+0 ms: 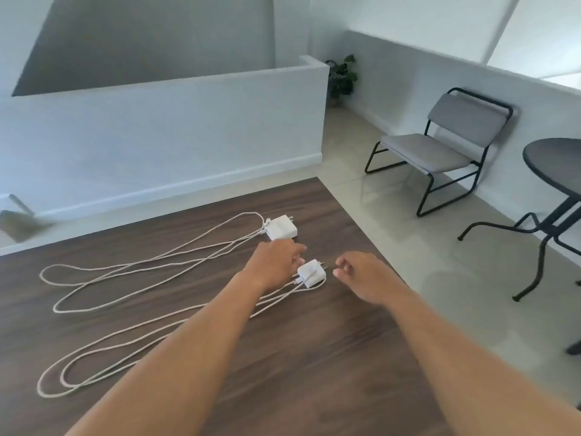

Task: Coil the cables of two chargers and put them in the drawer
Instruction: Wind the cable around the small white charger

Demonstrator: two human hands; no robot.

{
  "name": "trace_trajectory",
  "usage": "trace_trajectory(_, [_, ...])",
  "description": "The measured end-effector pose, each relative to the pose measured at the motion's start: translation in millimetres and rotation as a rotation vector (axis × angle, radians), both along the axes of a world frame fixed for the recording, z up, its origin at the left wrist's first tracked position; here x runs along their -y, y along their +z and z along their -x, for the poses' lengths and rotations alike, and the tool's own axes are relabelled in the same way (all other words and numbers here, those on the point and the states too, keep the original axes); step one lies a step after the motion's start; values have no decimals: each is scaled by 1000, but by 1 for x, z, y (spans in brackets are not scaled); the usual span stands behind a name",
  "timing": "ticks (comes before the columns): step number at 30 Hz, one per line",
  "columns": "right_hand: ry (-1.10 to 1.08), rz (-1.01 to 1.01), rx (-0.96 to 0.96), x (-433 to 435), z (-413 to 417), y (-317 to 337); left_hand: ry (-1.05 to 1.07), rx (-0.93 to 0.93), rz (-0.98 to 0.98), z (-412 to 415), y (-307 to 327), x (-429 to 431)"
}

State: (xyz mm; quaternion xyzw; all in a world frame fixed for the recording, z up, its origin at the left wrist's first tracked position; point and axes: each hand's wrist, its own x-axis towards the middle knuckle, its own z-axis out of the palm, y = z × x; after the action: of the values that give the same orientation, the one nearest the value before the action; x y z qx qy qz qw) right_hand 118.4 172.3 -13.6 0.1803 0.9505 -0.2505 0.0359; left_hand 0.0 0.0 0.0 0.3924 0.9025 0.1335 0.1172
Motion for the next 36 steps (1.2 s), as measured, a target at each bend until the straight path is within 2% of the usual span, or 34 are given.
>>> trace_trajectory(6, [7, 40, 32, -8, 2, -7, 28, 196, 55, 5, -12, -15])
trace_trajectory(13, [39, 13, 82, -12, 1, -15, 22, 336, 89, 7, -22, -20])
trace_trajectory(20, [101, 32, 82, -6, 3, -14, 65, 362, -4, -1, -23, -24])
trace_trajectory(27, [25, 157, -28, -1, 7, 19, 236, 428, -279, 3, 24, -9])
trace_trajectory(33, [24, 428, -153, 30, 28, 87, 306, 522, -592, 11, 110, 15])
trace_trajectory(36, [73, 585, -170, 48, 39, 122, 299, 485, -704, 10, 157, 29])
